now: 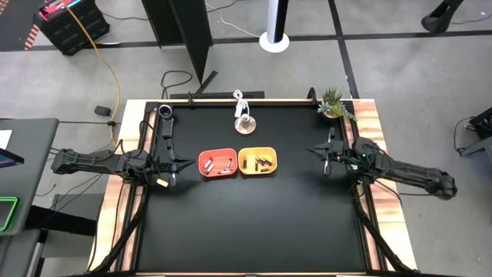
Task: Sort batteries
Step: Return to Home Position
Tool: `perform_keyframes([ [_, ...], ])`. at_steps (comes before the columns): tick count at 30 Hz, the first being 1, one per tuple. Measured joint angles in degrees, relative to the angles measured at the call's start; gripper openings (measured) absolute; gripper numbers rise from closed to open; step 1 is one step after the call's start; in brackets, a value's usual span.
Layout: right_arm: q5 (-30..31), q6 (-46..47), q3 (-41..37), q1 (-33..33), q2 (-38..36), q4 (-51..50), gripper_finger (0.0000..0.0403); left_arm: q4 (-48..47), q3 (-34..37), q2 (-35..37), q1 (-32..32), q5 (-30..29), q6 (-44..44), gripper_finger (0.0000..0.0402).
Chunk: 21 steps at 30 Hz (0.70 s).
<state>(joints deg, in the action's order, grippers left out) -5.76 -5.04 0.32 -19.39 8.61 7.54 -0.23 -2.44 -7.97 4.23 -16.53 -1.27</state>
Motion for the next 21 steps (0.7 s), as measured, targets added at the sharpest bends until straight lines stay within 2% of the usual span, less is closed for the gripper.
perform_keyframes([
  [4, 0.11, 0.47, -0.02, -0.75, -5.91, -5.26, 0.0000, 0.02, 0.00, 0.00, 0.00, 0.00, -0.75, 0.0000],
  [7, -0.02, 0.07, -0.03, -0.29, -8.65, -5.18, 0.0000, 0.04, 0.02, 0.00, 0.00, 0.00, -2.29, 0.0000],
  [11, -0.11, -0.72, -0.07, 0.58, -8.17, -5.27, 0.0000, 0.09, 0.02, 0.00, 0.00, -0.16, -4.44, 0.0000],
  [16, -0.12, 0.71, -0.07, 1.72, -7.85, -5.33, 0.0000, 0.33, 0.02, -0.01, 0.00, -0.18, -2.79, 0.0000],
  [21, -0.15, 8.18, -0.07, 2.71, -7.84, -5.35, 0.0013, 0.87, 0.02, -0.01, 0.00, -0.20, 0.99, 0.0000],
])
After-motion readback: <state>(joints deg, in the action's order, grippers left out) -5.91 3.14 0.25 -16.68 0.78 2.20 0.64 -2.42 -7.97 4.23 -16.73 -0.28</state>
